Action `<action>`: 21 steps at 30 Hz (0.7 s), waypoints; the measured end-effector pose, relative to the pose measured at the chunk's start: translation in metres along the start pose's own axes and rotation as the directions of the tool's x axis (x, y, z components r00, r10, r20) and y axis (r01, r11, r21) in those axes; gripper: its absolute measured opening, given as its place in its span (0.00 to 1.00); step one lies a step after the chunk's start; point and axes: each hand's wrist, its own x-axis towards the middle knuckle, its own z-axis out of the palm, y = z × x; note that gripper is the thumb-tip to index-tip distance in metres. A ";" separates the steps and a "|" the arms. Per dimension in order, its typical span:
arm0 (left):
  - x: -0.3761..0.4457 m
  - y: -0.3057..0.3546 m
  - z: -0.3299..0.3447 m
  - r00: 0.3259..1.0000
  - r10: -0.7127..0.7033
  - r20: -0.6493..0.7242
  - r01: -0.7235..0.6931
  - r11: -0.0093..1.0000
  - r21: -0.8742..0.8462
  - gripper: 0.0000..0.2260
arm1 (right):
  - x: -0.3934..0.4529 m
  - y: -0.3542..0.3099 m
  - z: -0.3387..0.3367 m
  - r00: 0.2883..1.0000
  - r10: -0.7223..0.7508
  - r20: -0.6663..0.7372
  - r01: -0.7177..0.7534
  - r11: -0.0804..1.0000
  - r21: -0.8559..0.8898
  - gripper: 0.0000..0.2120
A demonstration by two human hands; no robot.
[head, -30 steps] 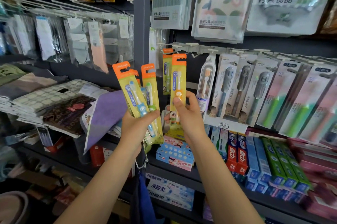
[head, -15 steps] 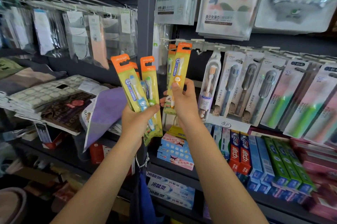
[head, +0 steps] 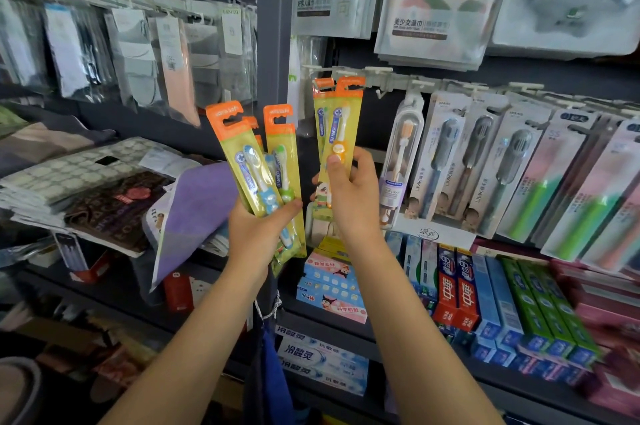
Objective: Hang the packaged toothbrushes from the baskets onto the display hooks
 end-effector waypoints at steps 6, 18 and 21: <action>0.000 -0.002 -0.002 1.000 0.010 -0.001 -0.010 1.000 0.010 0.19 | -0.002 0.000 0.002 1.000 -0.015 0.007 0.015 1.000 0.021 0.05; 0.001 -0.006 0.001 1.000 0.009 0.006 -0.009 0.999 0.052 0.20 | 0.005 0.012 -0.014 0.997 0.077 -0.020 -0.078 0.997 -0.014 0.09; -0.002 -0.010 0.001 1.000 0.009 0.012 -0.010 0.996 0.083 0.18 | 0.000 0.034 -0.023 0.983 0.182 0.004 -0.182 0.983 -0.030 0.09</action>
